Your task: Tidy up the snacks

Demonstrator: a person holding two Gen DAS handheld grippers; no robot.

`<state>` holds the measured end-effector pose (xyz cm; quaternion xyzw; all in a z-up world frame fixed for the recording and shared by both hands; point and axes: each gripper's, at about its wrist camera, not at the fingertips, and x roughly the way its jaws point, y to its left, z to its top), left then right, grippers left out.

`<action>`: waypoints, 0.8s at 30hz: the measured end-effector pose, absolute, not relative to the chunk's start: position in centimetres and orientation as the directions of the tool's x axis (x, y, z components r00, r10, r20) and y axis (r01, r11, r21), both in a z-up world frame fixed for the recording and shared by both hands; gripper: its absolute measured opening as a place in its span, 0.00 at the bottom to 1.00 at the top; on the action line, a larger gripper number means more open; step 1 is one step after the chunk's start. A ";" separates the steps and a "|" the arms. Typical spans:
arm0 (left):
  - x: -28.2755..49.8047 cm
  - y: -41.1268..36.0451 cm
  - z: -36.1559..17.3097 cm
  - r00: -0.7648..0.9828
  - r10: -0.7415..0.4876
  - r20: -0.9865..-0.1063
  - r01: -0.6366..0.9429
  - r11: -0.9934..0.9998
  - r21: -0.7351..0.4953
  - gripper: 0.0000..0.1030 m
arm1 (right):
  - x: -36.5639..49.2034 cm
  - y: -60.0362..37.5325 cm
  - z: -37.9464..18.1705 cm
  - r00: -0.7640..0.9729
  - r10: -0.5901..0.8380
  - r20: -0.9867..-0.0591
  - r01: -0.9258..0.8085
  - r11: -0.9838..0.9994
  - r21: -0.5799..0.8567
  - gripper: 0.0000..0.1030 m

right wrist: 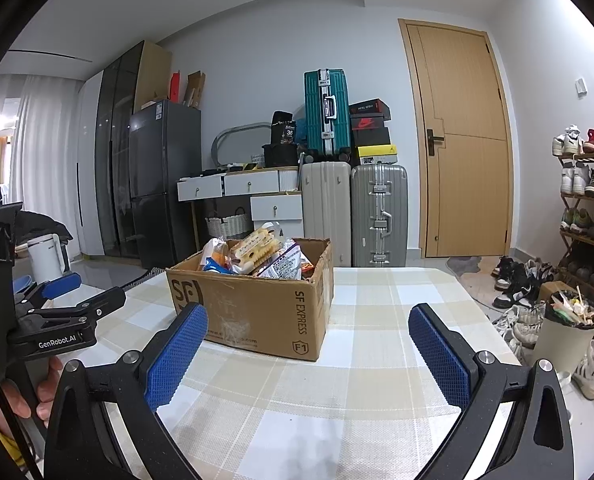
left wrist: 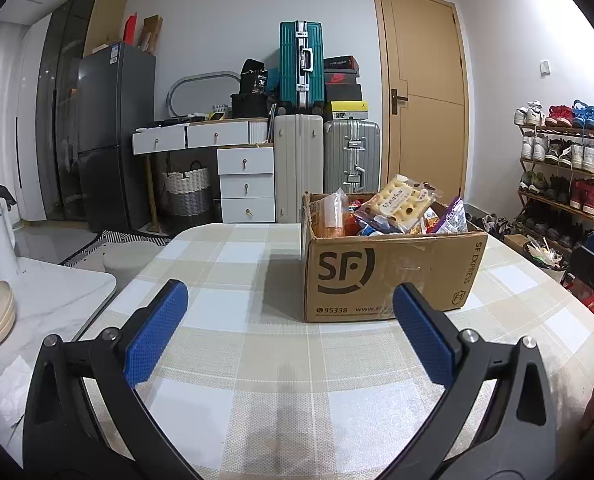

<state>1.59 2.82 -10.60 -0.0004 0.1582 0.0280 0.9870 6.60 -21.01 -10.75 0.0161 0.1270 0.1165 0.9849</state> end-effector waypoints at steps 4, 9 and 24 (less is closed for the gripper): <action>1.2 2.8 -10.4 0.947 0.057 -0.317 -0.057 0.998 0.008 1.00 | 6.6 -21.0 -10.8 0.940 0.233 -0.247 -0.225 0.972 0.063 0.99; 1.1 2.8 -10.5 0.943 0.055 -0.328 -0.056 0.998 0.006 1.00 | 6.5 -20.9 -10.9 0.940 0.235 -0.247 -0.226 0.972 0.063 0.99; 0.2 2.9 -10.0 0.944 0.052 -0.325 -0.052 0.999 0.009 1.00 | 6.6 -20.9 -10.9 0.941 0.236 -0.243 -0.226 0.972 0.066 0.99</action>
